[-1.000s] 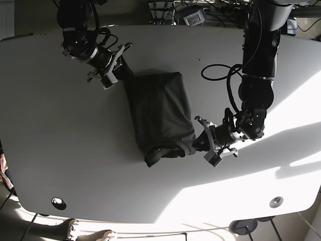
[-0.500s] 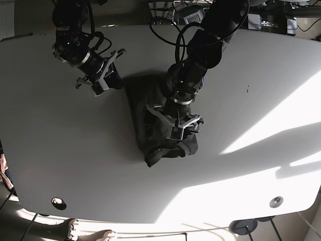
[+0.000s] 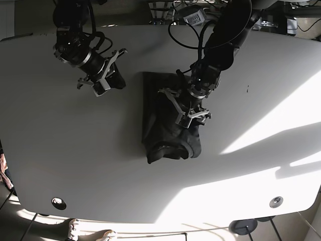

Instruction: Fold the T-shirt properly

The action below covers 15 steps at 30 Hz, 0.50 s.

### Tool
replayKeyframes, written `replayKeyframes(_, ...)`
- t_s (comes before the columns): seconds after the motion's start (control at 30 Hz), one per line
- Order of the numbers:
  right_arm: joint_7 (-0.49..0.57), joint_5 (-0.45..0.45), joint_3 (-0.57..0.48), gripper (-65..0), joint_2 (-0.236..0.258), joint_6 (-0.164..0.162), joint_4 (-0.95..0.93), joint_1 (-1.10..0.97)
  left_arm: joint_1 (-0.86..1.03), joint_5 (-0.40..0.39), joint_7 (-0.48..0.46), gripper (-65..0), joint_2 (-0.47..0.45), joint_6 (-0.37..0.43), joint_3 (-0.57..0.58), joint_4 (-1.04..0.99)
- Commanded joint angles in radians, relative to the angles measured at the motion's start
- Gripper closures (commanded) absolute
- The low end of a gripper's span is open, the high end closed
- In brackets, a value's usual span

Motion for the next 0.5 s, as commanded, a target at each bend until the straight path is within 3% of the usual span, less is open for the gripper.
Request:
replayKeyframes(0.03, 0.022, 0.012, 0.036, -2.5, 0.002, 0.001, 0.021, 0.009, 0.002, 0.030, 0.144, -52.4, -0.068, -0.082, -0.081, -0.007)
replayKeyframes(0.13, 0.022, 0.012, 0.069, -2.5, -0.022, 0.001, 0.023, 0.023, 0.002, 0.030, 0.192, -52.2, -0.168, -0.272, -0.217, -0.007)
replayKeyframes(0.2, 0.022, 0.012, 0.078, -2.5, -0.022, 0.001, 0.021, 0.023, 0.001, 0.032, 0.243, -47.9, -0.246, -0.376, -0.325, -0.011)
replayKeyframes(0.3, 0.022, 0.012, 0.082, -2.5, -0.021, 0.001, 0.021, 0.024, -0.004, 0.032, 0.289, -45.7, -0.377, -0.491, -0.422, -0.031)
replayKeyframes(0.5, 0.022, 0.012, 0.082, -2.5, -0.022, 0.001, 0.023, 0.037, -0.009, 0.030, 0.270, -44.3, -0.604, -0.591, -0.513, -0.223)
